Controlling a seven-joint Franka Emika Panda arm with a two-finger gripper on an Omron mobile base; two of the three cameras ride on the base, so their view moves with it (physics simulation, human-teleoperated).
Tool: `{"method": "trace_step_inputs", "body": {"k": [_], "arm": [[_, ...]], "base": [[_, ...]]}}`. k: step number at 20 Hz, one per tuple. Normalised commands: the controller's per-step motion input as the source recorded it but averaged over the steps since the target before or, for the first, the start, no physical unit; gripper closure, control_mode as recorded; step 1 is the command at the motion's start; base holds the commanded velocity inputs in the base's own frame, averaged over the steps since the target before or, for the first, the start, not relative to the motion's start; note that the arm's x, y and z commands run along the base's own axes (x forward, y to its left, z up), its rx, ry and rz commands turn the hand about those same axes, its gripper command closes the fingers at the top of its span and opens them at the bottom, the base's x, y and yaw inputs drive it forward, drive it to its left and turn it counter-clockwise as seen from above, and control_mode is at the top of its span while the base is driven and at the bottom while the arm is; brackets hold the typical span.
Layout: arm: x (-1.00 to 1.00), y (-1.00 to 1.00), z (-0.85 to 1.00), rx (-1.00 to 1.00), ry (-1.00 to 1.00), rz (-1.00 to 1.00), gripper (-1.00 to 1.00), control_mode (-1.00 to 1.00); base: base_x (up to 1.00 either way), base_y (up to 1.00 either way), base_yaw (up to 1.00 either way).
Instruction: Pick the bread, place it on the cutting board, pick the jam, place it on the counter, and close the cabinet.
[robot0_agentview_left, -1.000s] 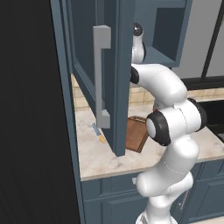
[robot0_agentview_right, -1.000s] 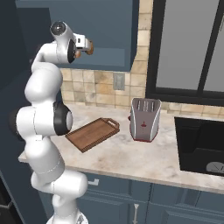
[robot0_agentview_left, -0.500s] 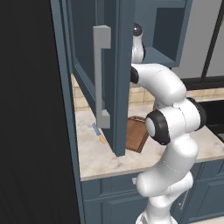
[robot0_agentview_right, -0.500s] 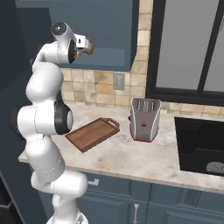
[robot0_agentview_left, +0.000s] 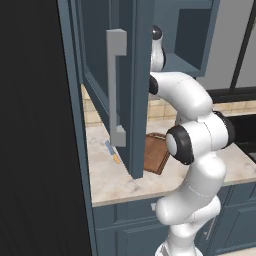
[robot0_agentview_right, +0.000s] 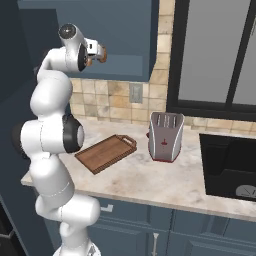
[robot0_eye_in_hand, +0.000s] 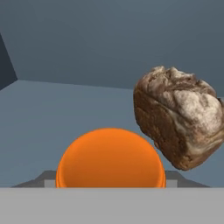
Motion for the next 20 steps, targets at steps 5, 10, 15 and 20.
{"method": "trace_step_inputs", "body": {"k": [5, 10, 15, 20], "arm": [[0.00, 0.00, 0.00, 0.00, 0.00, 0.00, 1.00, -1.00], [-0.32, 0.00, 0.00, 0.00, 0.00, 0.00, 1.00, -1.00], [-0.52, 0.00, 0.00, 0.00, 0.00, 0.00, 1.00, -1.00], [-0.68, 0.00, 0.00, 0.00, 0.00, 0.00, 1.00, -1.00]], "base": [[0.00, 0.00, 0.00], [0.00, 0.00, 0.00], [0.00, 0.00, 0.00], [0.00, 0.00, 0.00]]}}
